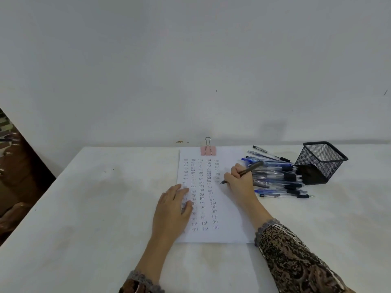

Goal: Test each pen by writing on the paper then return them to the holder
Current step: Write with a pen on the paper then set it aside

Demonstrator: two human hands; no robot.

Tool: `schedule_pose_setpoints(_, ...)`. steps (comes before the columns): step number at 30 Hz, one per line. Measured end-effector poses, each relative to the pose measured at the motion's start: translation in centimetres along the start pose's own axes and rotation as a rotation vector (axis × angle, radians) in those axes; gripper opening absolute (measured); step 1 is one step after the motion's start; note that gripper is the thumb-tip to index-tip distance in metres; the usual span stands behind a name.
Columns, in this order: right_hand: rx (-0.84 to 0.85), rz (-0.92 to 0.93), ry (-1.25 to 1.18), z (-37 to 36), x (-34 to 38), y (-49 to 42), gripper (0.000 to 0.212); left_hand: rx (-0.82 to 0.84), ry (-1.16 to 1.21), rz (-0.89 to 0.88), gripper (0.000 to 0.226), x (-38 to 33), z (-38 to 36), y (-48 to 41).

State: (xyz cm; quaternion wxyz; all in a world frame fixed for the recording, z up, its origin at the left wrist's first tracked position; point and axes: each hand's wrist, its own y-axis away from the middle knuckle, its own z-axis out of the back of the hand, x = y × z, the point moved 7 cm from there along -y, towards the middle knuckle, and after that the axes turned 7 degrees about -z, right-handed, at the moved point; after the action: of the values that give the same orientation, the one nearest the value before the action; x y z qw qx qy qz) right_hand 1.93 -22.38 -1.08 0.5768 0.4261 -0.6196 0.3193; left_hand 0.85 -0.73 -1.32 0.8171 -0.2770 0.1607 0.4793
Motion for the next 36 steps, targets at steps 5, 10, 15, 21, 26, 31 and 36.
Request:
schedule_pose_setpoints(5, 0.038, 0.011, 0.122, -0.65, 0.32, 0.44, 0.046, -0.002, -0.007, -0.002, 0.040, -0.14, 0.04, 0.12)
schedule_pose_setpoints(10, 0.050, 0.056, 0.200, -1.11, 0.88, 0.83, 0.048, -0.006, -0.008, -0.003, 0.040, -0.12, 0.06, 0.16)
schedule_pose_setpoints(15, 0.010, 0.079, 0.212, -0.90, 1.05, 0.93, 0.047, 0.000, -0.010, -0.003, 0.041, -0.15, 0.03, 0.15)
schedule_pose_setpoints(21, -0.004, 0.048, 0.211, -0.70, 0.85, 0.78, 0.046, 0.008, -0.011, 0.006, 0.041, -0.04, -0.07, 0.20)
schedule_pose_setpoints(26, -0.039, 0.076, 0.227, -0.49, 0.89, 0.83, 0.047, 0.000, -0.015, 0.000, 0.041, -0.06, -0.06, 0.18)
schedule_pose_setpoints(31, -0.041, 0.081, 0.239, -0.41, 0.89, 0.80, 0.046, -0.001, -0.018, -0.001, 0.040, -0.05, -0.05, 0.23)
schedule_pose_setpoints(36, -0.037, 0.096, 0.253, -0.44, 1.08, 0.85, 0.046, 0.004, -0.025, 0.001, 0.041, -0.06, -0.03, 0.22)
